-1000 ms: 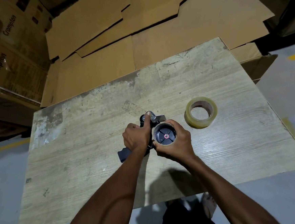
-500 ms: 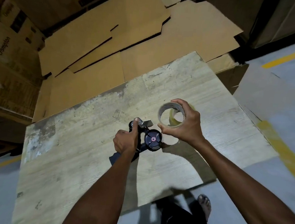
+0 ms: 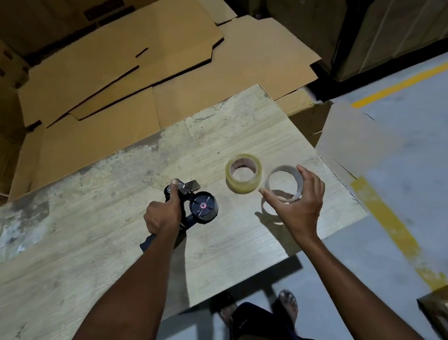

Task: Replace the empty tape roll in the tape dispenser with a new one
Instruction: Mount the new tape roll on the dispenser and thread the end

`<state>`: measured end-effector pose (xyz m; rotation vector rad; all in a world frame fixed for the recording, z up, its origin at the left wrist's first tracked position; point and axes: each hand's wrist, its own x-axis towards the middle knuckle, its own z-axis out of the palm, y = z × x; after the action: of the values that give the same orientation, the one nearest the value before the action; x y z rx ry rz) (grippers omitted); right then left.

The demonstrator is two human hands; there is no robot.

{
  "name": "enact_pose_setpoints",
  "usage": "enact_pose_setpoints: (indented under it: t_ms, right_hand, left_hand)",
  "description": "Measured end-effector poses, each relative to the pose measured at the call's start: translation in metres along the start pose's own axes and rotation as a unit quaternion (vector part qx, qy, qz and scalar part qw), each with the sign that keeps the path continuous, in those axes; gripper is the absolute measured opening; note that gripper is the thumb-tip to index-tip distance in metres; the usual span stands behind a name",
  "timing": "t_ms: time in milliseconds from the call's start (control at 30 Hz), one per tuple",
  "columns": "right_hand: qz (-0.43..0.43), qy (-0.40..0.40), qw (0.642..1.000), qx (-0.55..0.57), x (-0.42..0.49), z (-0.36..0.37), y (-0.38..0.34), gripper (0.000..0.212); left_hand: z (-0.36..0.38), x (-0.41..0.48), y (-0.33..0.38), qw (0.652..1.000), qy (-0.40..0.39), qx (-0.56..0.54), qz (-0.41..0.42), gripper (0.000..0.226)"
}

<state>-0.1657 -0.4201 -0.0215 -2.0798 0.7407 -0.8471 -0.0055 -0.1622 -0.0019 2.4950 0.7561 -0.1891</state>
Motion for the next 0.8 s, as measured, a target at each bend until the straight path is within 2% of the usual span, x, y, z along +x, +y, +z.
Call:
enact_pose_setpoints:
  t_ms: [100, 167, 333, 433, 500, 600, 667, 800]
  right_hand:
    - [0.045, -0.104, 0.992, -0.05, -0.016, 0.0, 0.03, 0.089]
    - [0.059, -0.132, 0.988, -0.061, -0.022, 0.0, 0.036, 0.086]
    - [0.07, -0.131, 0.987, -0.058, -0.022, -0.003, 0.028, 0.085]
    - [0.083, -0.144, 0.983, -0.083, -0.021, -0.001, 0.027, 0.106]
    - [0.056, -0.122, 0.986, -0.097, -0.016, 0.001, 0.018, 0.115]
    - [-0.027, -0.116, 0.989, -0.089, 0.006, 0.013, -0.007, 0.104]
    - [-0.061, -0.16, 0.98, -0.097, 0.024, 0.028, -0.025, 0.103]
    - [-0.027, -0.31, 0.94, -0.137, 0.053, 0.061, -0.046, 0.128]
  left_hand:
    - [0.0, -0.001, -0.002, 1.0, 0.0, 0.002, -0.006, 0.11]
    - [0.0, -0.003, -0.002, 1.0, -0.002, 0.002, -0.008, 0.108]
    - [-0.001, -0.005, -0.003, 1.0, -0.001, -0.009, -0.008, 0.109]
    - [-0.001, -0.004, -0.003, 1.0, -0.001, -0.014, -0.006, 0.113]
    - [0.0, -0.002, -0.004, 1.0, -0.002, -0.015, -0.005, 0.113]
    - [0.001, -0.001, -0.005, 1.0, -0.002, -0.014, 0.0, 0.11]
    - [0.001, 0.0, -0.006, 1.0, -0.001, -0.019, 0.0, 0.109]
    - [0.002, 0.002, -0.006, 1.0, 0.001, -0.023, -0.001, 0.106]
